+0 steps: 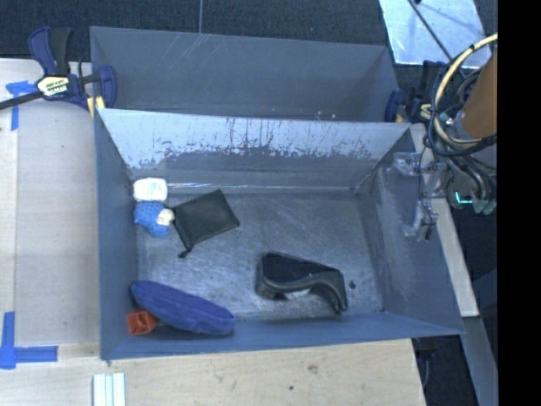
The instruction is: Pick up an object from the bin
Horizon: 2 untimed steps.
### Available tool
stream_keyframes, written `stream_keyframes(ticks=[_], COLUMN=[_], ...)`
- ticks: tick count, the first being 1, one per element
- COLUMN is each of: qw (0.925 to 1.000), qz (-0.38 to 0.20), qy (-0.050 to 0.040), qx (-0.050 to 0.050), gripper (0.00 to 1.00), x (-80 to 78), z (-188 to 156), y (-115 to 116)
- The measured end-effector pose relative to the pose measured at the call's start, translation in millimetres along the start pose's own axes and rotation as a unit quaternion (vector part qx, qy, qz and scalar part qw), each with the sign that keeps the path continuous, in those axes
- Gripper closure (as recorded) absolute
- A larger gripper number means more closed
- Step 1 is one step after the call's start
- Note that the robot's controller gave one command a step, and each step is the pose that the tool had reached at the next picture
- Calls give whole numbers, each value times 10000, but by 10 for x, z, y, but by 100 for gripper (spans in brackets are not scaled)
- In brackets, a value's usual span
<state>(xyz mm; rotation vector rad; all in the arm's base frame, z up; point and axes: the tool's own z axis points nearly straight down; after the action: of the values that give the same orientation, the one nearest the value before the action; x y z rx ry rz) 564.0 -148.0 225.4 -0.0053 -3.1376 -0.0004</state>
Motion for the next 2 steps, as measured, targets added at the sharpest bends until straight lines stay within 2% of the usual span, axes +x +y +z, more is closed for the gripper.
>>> stream_keyframes(ticks=[1, 2], qw=[9993, 9987], qz=[-385, -505], qy=[7, -64], qx=[-18, 9], gripper=[0, 0], x=[224, 443], z=[910, 1424], y=[740, 1036])
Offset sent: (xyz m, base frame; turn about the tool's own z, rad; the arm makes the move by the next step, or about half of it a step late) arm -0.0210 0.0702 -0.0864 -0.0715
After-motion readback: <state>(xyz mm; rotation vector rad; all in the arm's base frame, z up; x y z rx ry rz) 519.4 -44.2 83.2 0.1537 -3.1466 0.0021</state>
